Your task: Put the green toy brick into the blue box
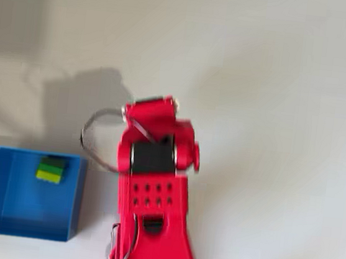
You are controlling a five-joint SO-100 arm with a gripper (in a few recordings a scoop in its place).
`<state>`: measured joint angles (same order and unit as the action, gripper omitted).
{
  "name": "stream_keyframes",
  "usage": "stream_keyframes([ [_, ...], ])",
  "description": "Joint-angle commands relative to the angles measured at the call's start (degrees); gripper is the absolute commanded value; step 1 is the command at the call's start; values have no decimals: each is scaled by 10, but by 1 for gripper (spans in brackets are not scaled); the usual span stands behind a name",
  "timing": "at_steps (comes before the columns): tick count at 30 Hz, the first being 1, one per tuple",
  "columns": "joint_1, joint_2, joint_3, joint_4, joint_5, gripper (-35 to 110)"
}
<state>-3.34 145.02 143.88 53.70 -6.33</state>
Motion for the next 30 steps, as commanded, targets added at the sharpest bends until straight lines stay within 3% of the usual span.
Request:
stream_keyframes([
  [1,6,127,98,-16,-4,0],
  [14,24,321,310,-28,-11,0],
  [30,25,393,333,1,10,0],
])
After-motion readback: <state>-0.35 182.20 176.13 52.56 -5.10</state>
